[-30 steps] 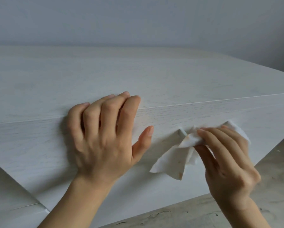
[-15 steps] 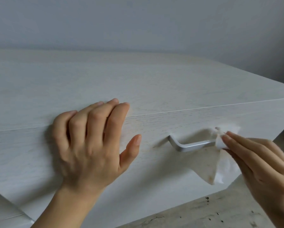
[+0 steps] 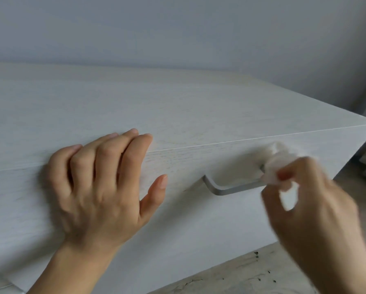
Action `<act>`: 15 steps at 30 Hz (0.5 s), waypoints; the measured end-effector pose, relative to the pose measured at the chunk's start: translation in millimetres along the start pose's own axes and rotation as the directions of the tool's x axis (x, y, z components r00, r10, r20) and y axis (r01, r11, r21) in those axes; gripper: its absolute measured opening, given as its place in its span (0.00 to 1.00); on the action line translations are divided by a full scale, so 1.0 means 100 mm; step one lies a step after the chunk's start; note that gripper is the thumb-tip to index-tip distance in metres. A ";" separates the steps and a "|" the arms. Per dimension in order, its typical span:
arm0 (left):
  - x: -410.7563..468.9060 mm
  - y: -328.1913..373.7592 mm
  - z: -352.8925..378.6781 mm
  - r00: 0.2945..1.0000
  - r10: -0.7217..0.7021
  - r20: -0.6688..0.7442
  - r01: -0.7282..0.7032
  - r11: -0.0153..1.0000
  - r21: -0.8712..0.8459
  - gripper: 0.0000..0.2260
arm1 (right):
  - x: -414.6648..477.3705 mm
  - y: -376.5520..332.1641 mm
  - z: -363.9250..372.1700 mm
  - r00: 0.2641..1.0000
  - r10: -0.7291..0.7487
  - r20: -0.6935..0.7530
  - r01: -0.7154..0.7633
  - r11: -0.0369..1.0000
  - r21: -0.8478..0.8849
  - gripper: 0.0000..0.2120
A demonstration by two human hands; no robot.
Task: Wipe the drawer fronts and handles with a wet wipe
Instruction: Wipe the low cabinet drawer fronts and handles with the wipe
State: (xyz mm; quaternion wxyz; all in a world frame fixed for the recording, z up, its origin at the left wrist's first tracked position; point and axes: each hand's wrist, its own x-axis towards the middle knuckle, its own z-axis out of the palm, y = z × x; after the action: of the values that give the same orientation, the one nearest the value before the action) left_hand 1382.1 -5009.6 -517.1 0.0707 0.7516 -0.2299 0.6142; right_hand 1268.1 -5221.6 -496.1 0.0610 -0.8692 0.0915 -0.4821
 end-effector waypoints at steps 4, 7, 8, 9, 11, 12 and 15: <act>-0.01 0.00 0.01 1.000 -0.002 0.003 0.002 0.999 -0.046 0.22 | -0.16 -0.03 0.10 0.991 -0.136 -0.010 0.137 0.990 0.038 0.06; -0.03 -0.01 0.01 1.000 -0.002 0.016 0.003 0.997 -0.072 0.22 | -0.16 -0.07 0.08 0.995 -0.093 -0.032 0.098 0.974 0.202 0.11; -0.04 -0.02 0.02 1.000 0.000 0.018 0.001 0.997 -0.077 0.21 | -0.16 -0.10 0.07 0.999 -0.048 -0.001 0.046 0.962 0.271 0.17; -0.04 -0.02 0.01 1.000 0.002 0.018 0.000 0.997 -0.081 0.21 | -0.14 -0.13 0.06 0.999 0.003 0.038 -0.015 0.944 0.331 0.21; -0.04 -0.01 0.01 1.000 0.005 0.014 -0.004 0.996 -0.090 0.21 | -0.12 -0.09 0.06 0.997 0.055 0.049 -0.069 0.921 0.383 0.19; -0.03 -0.01 0.02 1.000 0.006 0.013 -0.004 0.996 -0.093 0.21 | -0.12 -0.05 0.08 0.997 0.073 0.030 -0.079 0.932 0.355 0.19; -0.03 -0.01 0.03 1.000 0.003 0.019 -0.001 0.995 -0.098 0.21 | -0.15 0.03 0.17 0.997 0.069 -0.028 -0.062 0.976 0.208 0.17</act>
State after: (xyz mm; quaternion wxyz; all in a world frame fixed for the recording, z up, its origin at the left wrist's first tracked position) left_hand 1384.5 -5008.5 -520.8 0.1050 0.7529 -0.2611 0.5950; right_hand 1274.0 -5221.0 -518.2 0.1653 -0.8461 0.0706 -0.5018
